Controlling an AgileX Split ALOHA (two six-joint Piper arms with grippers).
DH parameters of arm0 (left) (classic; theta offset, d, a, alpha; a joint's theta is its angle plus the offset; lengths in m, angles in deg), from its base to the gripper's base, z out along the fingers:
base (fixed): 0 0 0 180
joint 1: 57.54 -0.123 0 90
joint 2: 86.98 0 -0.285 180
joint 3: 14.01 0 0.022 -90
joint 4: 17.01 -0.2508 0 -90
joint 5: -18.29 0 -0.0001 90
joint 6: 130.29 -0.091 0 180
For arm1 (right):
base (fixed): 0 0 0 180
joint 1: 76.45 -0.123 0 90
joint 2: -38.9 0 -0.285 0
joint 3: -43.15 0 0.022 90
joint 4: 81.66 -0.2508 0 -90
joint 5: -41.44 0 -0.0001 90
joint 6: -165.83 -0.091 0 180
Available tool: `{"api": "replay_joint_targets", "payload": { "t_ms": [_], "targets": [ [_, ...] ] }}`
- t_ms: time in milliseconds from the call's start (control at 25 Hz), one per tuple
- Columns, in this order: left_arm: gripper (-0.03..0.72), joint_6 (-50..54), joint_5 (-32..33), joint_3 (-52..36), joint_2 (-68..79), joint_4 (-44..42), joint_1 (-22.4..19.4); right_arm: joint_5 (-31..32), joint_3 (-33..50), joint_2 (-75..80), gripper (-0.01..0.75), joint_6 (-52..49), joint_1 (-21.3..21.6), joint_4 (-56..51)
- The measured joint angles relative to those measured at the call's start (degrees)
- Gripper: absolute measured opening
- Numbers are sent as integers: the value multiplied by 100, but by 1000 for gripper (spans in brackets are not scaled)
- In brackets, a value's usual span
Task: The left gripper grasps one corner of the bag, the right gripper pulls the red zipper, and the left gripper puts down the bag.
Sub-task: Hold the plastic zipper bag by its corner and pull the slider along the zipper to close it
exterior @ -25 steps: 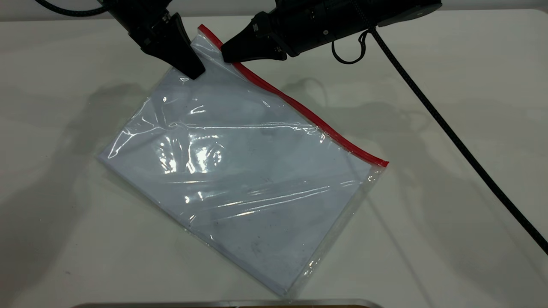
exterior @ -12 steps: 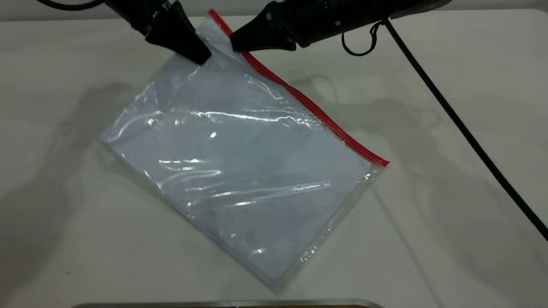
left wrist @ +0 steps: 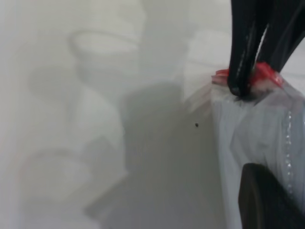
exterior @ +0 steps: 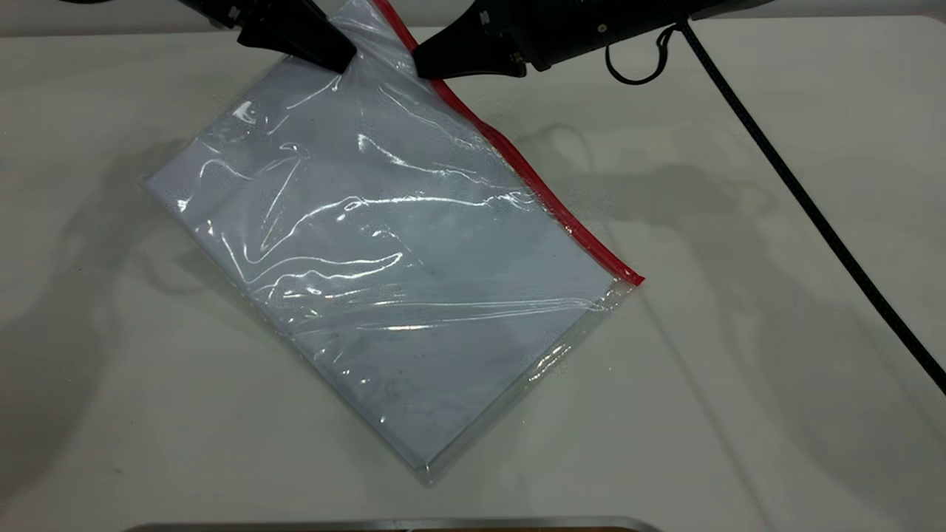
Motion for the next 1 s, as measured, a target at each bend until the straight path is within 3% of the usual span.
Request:
{"api": "replay_joint_targets", "payload": {
  "t_ms": [240,480,1000],
  "targets": [
    [53,-85,-29,0,0,214,-2,-47,-13,-9,37,-95,129,743],
    [53,-178,-12,0,0,396,-184,-236,-5,0,39,-607,267,2449],
    [53,-178,-59,0,0,530,-236,63,0,42,44,-2544,550,5047]
  ]
}}
